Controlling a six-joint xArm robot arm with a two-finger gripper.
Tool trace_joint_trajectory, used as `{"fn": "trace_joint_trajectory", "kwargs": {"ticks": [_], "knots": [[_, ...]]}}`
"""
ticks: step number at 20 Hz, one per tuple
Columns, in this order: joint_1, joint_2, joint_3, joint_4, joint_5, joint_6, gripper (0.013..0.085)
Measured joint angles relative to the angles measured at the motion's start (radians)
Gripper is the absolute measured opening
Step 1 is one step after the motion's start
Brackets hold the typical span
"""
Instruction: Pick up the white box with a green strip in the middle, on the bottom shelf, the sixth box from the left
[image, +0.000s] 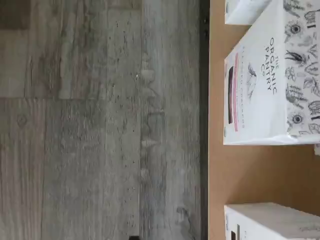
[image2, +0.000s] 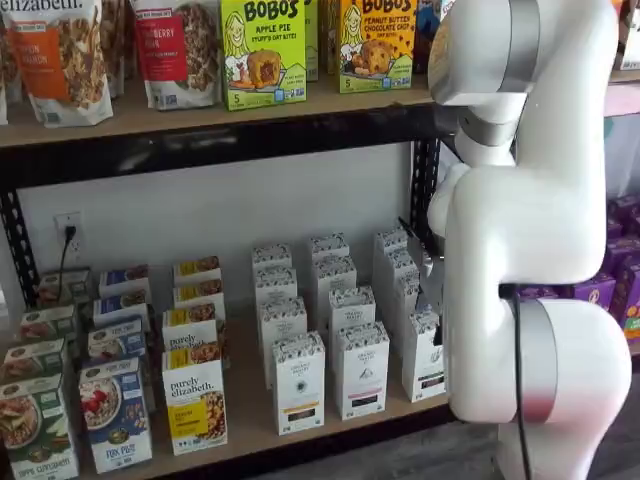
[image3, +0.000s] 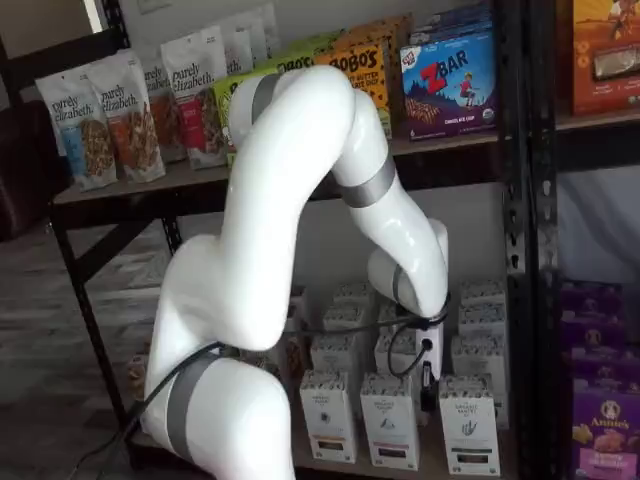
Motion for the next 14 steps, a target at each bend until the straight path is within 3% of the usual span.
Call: {"fn": "trace_joint_trajectory", "kwargs": {"ticks": [3,4,14], "knots": [[0.006,0.031,-0.036,-0.093,0.002,0.091,0.085],[0.011,0.045,-0.053,-0.103,0.001,0.104,0.085],[0.013,0.132,-0.14,-0.066,-0.045,0.071,0.085]]}}
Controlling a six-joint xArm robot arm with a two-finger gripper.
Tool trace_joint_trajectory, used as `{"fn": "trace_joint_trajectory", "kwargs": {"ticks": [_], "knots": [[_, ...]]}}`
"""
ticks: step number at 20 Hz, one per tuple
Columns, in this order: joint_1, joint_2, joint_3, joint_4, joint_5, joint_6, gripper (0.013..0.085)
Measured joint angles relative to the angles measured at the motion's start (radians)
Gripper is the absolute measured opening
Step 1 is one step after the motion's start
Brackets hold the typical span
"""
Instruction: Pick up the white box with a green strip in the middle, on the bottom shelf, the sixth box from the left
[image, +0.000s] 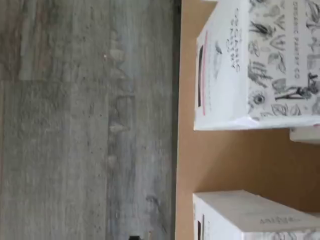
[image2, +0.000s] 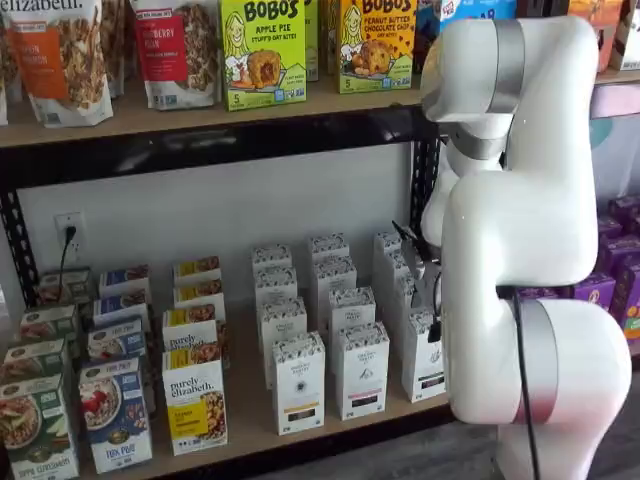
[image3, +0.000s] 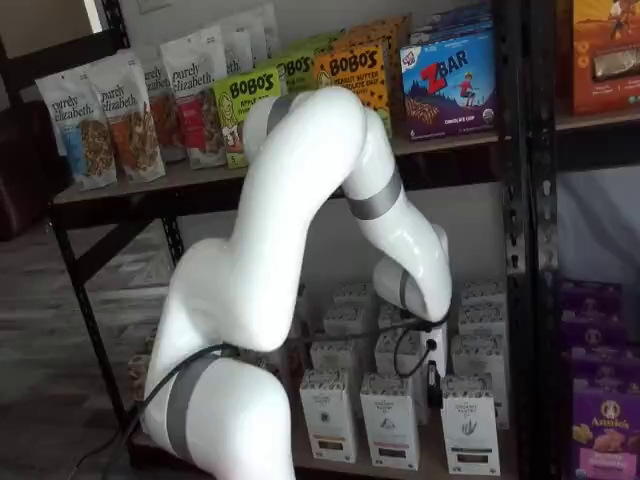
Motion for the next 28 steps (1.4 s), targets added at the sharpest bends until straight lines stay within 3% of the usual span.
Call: {"fn": "trace_joint_trajectory", "kwargs": {"ticks": [4,13,20,28], "knots": [[-0.01,0.047,-0.059,-0.014,0.002,0.004,0.085],[-0.016,0.184,-0.225,-0.126,0.011,0.099,0.085],[-0.027,0.247,-0.288,-0.179,-0.006,0.136,0.085],[-0.032,0.304,-0.359,-0.297,0.034,0.239,0.085]]}}
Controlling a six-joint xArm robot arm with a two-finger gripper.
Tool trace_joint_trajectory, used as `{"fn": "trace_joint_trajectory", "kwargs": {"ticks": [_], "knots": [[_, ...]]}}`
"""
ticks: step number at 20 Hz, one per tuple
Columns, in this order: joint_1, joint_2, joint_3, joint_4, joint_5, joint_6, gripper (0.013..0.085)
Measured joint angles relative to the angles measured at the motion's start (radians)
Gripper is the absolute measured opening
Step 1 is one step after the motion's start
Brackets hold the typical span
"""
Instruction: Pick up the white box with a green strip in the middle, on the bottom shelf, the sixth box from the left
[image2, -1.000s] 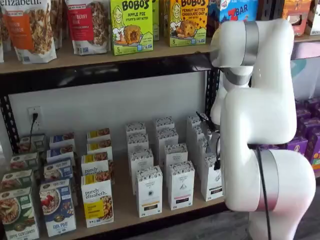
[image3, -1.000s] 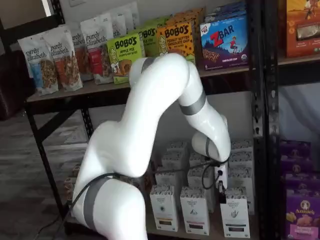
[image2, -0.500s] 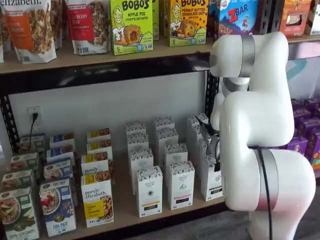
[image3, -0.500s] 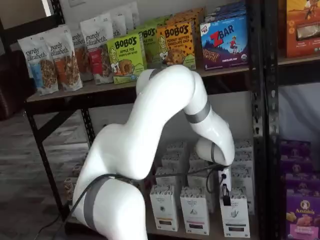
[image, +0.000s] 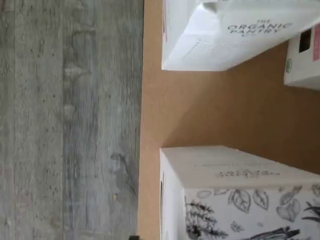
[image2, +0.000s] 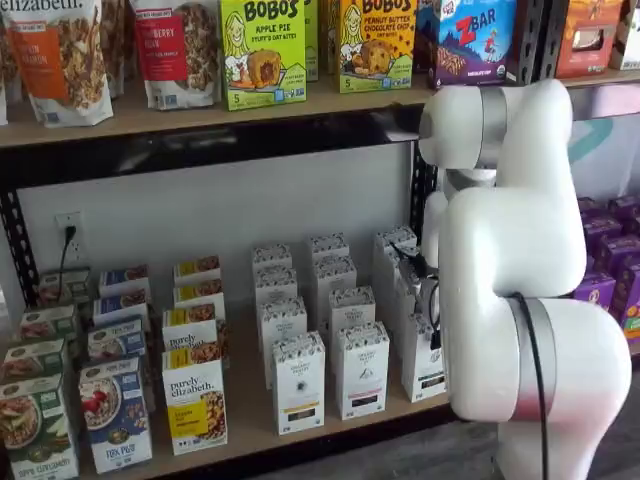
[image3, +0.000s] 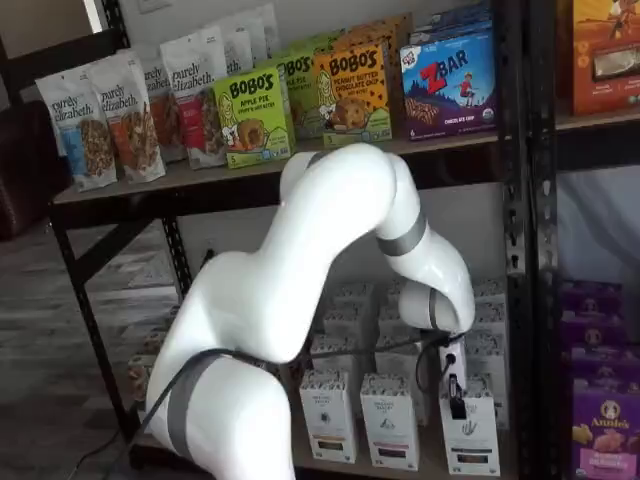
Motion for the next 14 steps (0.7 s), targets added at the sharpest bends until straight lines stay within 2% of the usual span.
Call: {"fn": "trace_joint_trajectory", "kwargs": {"ticks": [2,5,9,12,14], "knots": [[0.0,0.012,-0.015,-0.046,0.01,0.041,0.085],[0.0,0.022,-0.027,-0.081,0.014,0.073,0.085],[-0.001,0.031,-0.042,-0.076,0.016,0.067,0.085],[0.0,0.036,-0.044,-0.104,0.006,0.093,0.085],[0.002,0.038,-0.042,-0.112,-0.002,0.102,0.077]]}}
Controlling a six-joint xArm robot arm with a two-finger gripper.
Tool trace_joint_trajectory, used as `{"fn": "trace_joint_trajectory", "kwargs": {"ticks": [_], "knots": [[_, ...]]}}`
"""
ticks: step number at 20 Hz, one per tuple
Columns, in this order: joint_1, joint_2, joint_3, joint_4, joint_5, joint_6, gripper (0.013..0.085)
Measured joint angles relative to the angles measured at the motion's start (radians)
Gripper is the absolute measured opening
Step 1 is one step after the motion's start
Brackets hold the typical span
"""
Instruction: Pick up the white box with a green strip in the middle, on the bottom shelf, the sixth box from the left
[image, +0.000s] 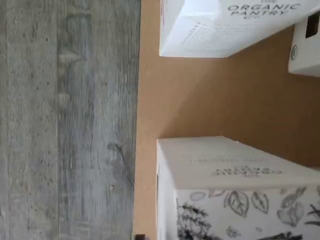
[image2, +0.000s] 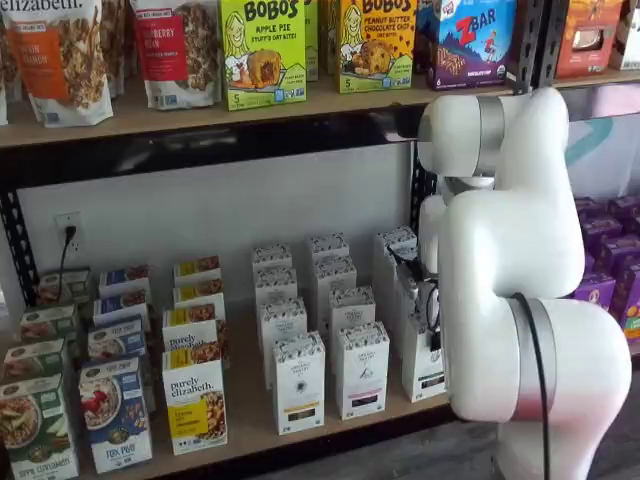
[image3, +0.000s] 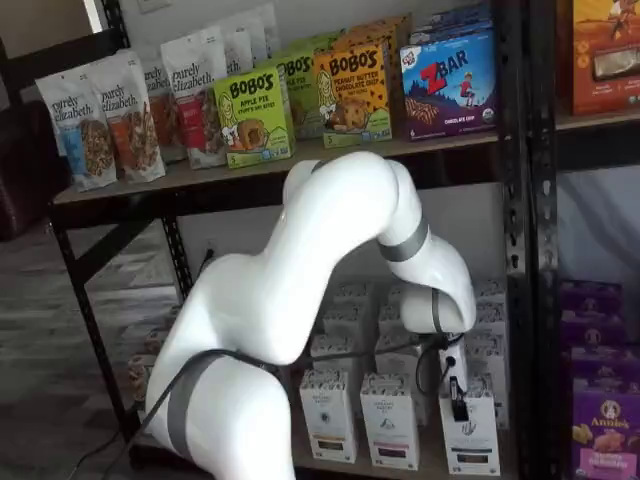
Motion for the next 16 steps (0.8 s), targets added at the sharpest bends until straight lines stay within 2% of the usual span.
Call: {"fn": "trace_joint_trajectory", "kwargs": {"ticks": [1,4,6,9,12,16], "knots": [[0.0,0.0,0.002,0.002,-0.005,-0.001,0.077],[0.002,0.0,0.006,0.002,-0.011,0.001,0.069],[0.002,-0.001,0.006,-0.004,-0.005,0.007,0.069],[0.004,-0.002,0.001,-0.041,0.015,0.041,0.069],[0.005,-0.005,0.004,-0.039,0.018,0.041,0.069],[0.004,-0.01,0.01,-0.068,0.011,0.066,0.069]]}}
